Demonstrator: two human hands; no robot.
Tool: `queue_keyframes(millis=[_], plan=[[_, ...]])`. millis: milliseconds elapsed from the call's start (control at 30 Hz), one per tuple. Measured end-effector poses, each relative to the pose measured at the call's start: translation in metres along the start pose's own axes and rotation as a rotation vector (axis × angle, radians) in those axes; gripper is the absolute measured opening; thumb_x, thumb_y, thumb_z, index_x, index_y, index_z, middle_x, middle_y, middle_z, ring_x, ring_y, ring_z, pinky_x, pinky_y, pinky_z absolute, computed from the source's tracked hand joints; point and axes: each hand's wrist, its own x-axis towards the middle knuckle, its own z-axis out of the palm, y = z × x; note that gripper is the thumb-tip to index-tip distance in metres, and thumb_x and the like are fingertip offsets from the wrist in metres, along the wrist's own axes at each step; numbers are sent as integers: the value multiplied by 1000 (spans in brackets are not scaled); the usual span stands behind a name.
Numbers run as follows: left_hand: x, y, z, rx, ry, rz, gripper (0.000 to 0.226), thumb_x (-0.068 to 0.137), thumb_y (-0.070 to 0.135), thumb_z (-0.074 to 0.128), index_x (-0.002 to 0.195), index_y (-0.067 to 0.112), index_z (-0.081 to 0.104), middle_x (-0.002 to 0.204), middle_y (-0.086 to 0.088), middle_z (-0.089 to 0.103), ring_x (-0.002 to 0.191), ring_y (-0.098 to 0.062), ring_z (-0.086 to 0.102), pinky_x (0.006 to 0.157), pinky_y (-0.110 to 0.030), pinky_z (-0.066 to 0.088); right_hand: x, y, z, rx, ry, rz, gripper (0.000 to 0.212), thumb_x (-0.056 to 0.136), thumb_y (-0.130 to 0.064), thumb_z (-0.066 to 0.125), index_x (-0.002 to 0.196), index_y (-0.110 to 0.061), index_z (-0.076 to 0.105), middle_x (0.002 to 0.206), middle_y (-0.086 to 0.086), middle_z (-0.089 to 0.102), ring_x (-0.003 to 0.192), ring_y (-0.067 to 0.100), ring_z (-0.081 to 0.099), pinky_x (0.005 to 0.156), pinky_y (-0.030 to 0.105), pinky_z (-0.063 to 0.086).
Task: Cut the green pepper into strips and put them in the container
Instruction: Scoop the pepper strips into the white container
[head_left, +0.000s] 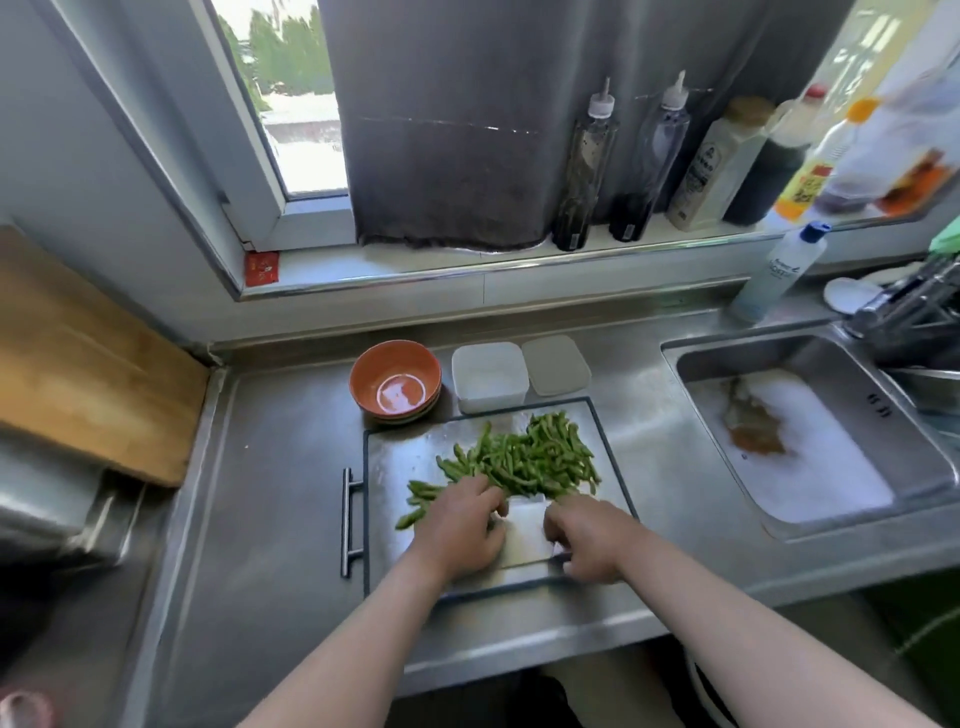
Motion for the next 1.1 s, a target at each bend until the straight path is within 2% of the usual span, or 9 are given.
queue_keyframes(millis=[100,233,367,500,733,800,933,1033,1100], plan=[[-25,8,7,12,-51,-11,21,85,29,54,103,25,65,105,4,57,102,-18,52,77,-31,41,-8,-13,16,-98,101,38,31,87,-1,54,112,-19,49,116,7,52,106,31,52,77,34,29],[-46,6,-3,-93,-10,-82,23,93,28,53,112,26,65,115,8,59,107,-11,54,83,-26,42,-18,-29,26,-66,133,70,41,86,8,48,118,-17,42,119,9,52,107,32,51,76,37,30],[-50,-5,-24,-234,257,-169,18,90,14,51,95,21,67,95,7,64,91,-11,57,78,-28,47,-31,-36,20,-47,248,26,49,83,4,52,122,-24,43,120,2,52,109,28,52,80,39,42],[-36,8,-56,-320,554,-265,23,84,7,43,85,17,63,85,7,61,82,-11,53,71,-28,41,-48,-35,3,-62,312,-14,47,82,-3,55,118,-32,47,115,-5,55,103,24,54,72,33,37],[5,43,-74,-292,919,-293,18,83,-4,45,85,10,56,81,1,52,77,-12,42,68,-16,35,-65,0,-29,433,358,264,11,86,-21,53,91,-31,51,83,-8,61,83,25,57,67,34,39],[21,52,-61,-265,845,-276,17,81,-6,50,85,10,55,81,-1,52,77,-15,43,68,-24,39,-64,21,-29,631,437,314,7,88,-21,52,83,-24,49,75,-3,57,74,24,53,64,35,38],[59,68,-20,-105,374,-160,21,78,8,61,98,12,63,98,-5,59,93,-26,55,83,-40,46,-58,62,-24,856,579,482,17,95,-19,47,80,-10,46,73,6,53,66,25,48,61,36,43],[90,89,6,79,51,-90,49,83,31,63,130,18,56,135,-5,52,126,-26,44,109,-38,32,-50,92,-18,875,582,572,24,99,-23,46,78,-11,48,73,7,55,67,26,52,66,45,53],[111,95,22,195,-78,-89,78,83,49,65,148,17,37,157,-7,31,144,-26,26,119,-37,15,-43,108,-14,890,566,587,27,100,-22,46,74,-14,47,71,6,55,66,25,51,66,43,52]])
